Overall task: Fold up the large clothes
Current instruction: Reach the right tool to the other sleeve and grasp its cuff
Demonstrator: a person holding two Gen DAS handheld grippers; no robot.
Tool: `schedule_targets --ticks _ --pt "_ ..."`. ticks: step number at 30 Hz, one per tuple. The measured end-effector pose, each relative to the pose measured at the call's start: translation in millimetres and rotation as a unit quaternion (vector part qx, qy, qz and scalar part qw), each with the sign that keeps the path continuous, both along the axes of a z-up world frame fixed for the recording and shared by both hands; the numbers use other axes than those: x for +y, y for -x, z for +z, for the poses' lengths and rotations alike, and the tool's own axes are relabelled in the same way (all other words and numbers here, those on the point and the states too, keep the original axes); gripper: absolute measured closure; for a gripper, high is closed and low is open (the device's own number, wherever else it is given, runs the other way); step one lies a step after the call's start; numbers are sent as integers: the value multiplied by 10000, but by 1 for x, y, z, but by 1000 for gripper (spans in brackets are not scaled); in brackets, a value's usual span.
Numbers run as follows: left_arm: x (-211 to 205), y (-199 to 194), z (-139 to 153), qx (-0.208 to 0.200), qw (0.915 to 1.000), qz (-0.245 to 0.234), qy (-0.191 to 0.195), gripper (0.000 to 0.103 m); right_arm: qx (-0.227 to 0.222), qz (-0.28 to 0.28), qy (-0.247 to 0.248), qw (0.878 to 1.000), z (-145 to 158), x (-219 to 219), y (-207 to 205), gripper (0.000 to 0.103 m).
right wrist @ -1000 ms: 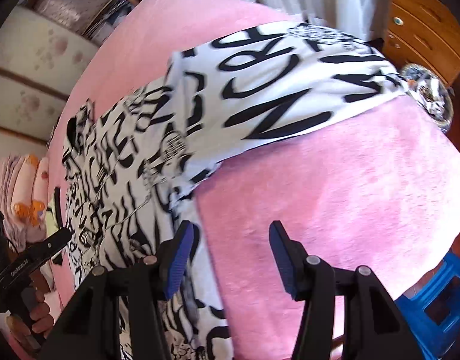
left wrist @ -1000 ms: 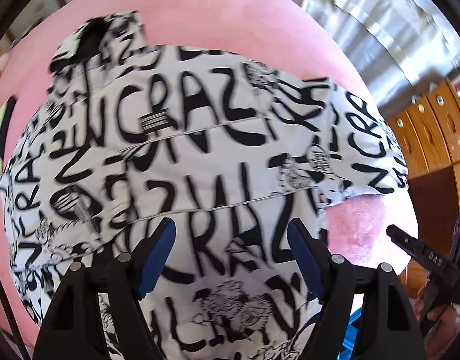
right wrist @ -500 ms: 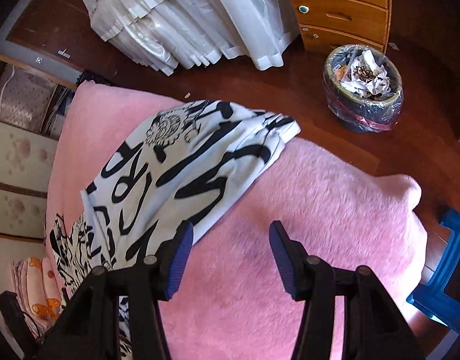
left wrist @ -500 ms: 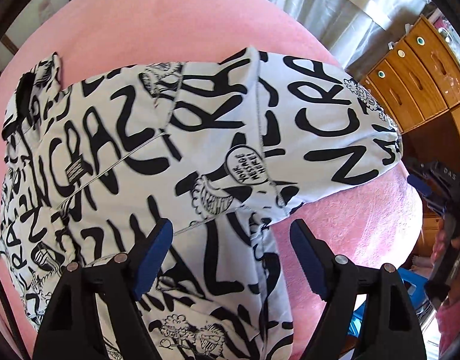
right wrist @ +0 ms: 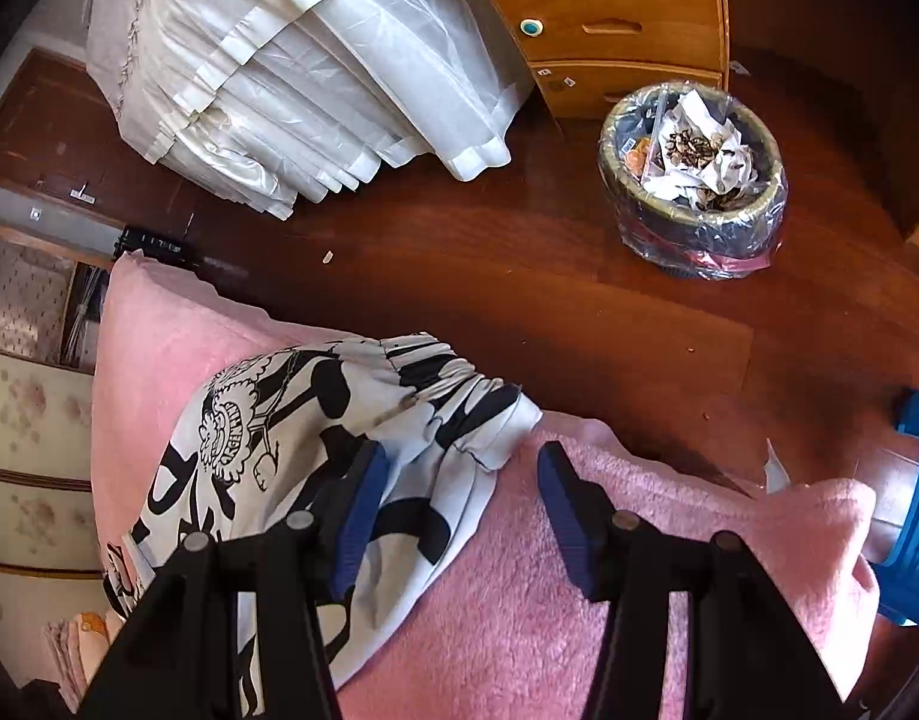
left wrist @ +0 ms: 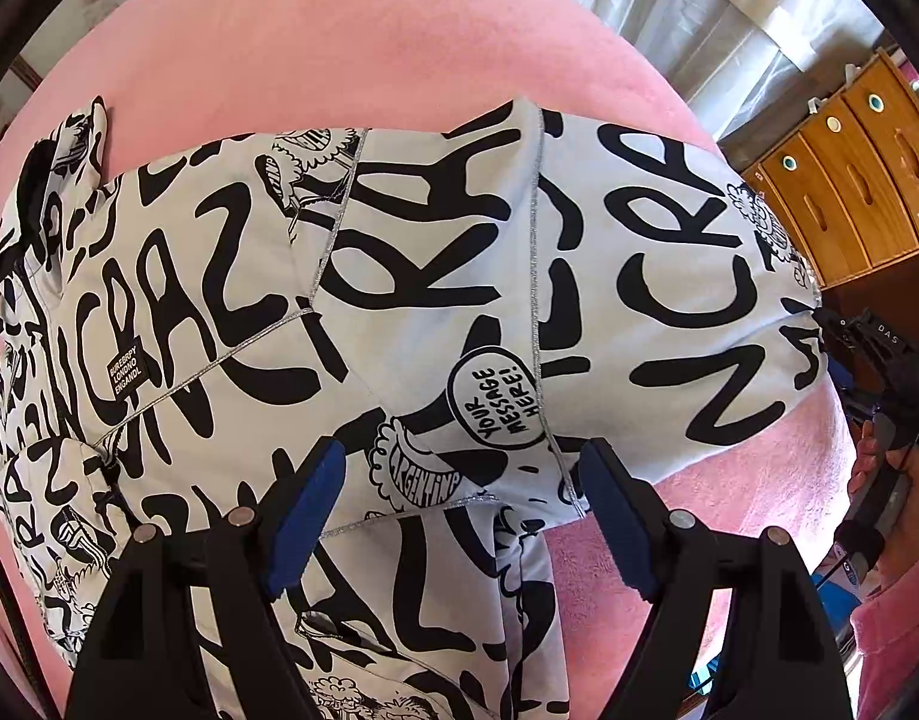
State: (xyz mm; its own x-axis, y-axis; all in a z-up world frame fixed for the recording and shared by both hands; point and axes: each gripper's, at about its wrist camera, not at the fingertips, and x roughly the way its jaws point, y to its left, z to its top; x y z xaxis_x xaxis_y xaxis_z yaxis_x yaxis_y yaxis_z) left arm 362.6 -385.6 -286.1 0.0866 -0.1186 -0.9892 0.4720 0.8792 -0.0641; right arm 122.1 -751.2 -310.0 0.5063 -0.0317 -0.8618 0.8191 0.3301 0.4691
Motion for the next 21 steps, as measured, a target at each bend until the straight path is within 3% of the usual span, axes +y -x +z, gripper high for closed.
schedule_targets --ticks 11,14,16,21 --pt "2 -6 -9 135 9997 170 63 24 -368 -331 -328 9982 -23 -7 -2 53" --pt "5 -4 -8 132 9997 168 76 24 -460 -298 -325 9980 -21 -7 -5 68" --pt "10 -2 -6 124 9997 189 90 24 -559 -296 -294 9976 -17 -5 -6 86" --pt "25 -2 6 53 9994 270 190 24 -619 -383 -45 9973 0 2 -8 92"
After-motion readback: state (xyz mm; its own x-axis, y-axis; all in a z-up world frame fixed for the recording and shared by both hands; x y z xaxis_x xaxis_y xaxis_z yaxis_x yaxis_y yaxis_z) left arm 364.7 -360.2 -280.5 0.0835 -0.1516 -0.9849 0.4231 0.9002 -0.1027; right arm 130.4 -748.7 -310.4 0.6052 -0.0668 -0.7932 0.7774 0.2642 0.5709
